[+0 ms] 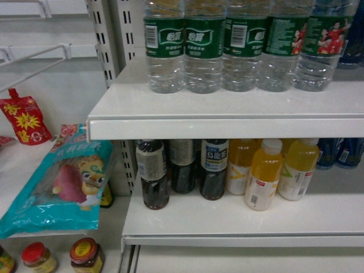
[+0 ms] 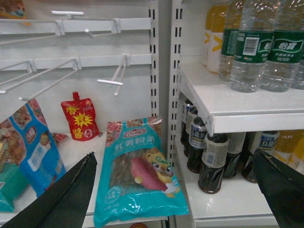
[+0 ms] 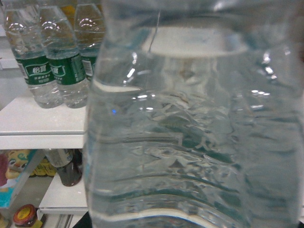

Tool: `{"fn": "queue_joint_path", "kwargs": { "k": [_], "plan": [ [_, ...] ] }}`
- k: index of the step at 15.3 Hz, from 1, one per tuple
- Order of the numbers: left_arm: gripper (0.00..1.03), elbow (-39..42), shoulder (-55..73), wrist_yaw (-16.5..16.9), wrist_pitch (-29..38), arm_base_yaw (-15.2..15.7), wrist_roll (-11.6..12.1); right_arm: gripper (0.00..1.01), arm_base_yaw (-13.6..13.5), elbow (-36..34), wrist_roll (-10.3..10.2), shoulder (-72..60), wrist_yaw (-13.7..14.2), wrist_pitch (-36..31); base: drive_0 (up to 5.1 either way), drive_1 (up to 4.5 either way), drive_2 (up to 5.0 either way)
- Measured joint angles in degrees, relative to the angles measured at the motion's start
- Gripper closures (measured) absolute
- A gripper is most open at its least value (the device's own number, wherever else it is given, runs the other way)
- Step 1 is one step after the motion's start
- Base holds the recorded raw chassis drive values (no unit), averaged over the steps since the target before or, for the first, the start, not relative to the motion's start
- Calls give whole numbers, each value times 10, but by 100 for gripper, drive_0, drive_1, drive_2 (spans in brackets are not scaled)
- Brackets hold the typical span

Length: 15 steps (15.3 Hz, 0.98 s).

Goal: Move water from second to third shelf

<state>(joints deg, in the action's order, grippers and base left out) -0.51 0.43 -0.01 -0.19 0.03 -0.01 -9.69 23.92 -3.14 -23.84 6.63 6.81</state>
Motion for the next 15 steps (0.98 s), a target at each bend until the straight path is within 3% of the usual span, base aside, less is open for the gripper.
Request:
{"fn": "queue_joint_path", "kwargs": {
  "k": [5,8,10,15],
  "plan": [
    [5,0,0,0,0,0,0,58,0,0,0,-1,0,1,-479,153,344],
    [5,0,0,-2,0,-1,0,58,-1,0,0,0,-12,-2,0,0,0],
    [5,0,0,-1,0,-1,0,58,1,0,0,-1,4,2,0,0,0],
    [5,0,0,-1,0,-1,0,58,0,0,0,-1,3,1,0,0,0]
  ]
}}
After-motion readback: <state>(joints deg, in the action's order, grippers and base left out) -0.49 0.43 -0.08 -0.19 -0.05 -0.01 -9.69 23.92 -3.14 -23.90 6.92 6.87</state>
